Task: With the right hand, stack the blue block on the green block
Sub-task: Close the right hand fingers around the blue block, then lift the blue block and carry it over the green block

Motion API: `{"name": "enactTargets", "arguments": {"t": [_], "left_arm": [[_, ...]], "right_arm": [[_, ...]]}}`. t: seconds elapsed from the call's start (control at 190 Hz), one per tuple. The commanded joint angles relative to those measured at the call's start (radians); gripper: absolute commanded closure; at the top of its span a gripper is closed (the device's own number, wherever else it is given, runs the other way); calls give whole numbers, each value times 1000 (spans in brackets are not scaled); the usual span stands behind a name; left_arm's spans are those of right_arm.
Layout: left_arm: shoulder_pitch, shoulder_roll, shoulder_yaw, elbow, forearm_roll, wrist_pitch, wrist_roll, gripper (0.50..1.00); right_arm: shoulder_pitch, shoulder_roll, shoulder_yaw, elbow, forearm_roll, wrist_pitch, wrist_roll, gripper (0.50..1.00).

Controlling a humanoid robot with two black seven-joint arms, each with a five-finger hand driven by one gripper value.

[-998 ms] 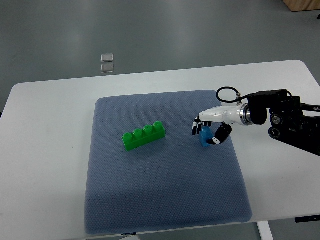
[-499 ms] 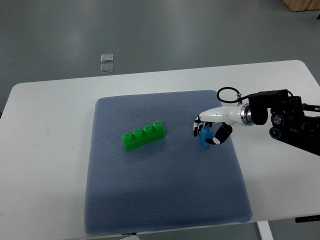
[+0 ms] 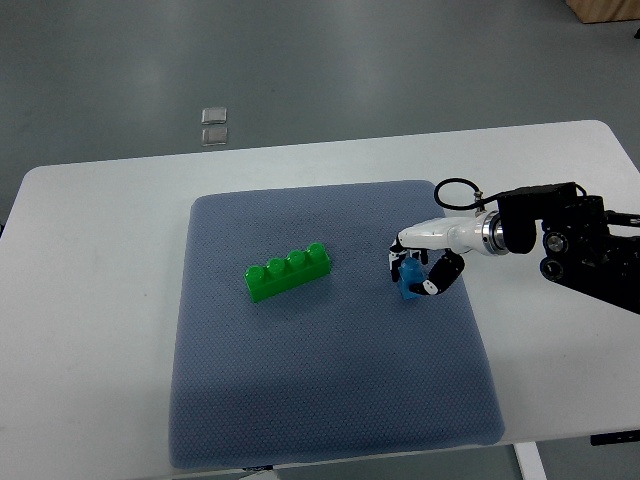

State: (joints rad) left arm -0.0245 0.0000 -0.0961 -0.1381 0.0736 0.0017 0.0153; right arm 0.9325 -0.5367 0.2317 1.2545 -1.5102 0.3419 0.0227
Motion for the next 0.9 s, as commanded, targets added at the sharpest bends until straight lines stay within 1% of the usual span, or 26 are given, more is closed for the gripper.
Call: {"name": "enactTargets", "arguments": {"t": [0.0,0.483,0.677,0.782,0.893], "left_arm": [[0,0,0,0,0,0,0,500],[0,0,0,0,0,0,0,500],[0,0,0,0,0,0,0,500],[0,0,0,0,0,0,0,500],[0,0,0,0,0,0,0,500]], "right_arm": [[0,0,0,0,-1,0,9,957],[12,-11,8,-1,-1,-14,13,959],[43,-3,55,0,-4,-21,17,959],[74,9,58,0,-7,-40,45,959],[126,24,57,3,-7,-61,108,959]]}}
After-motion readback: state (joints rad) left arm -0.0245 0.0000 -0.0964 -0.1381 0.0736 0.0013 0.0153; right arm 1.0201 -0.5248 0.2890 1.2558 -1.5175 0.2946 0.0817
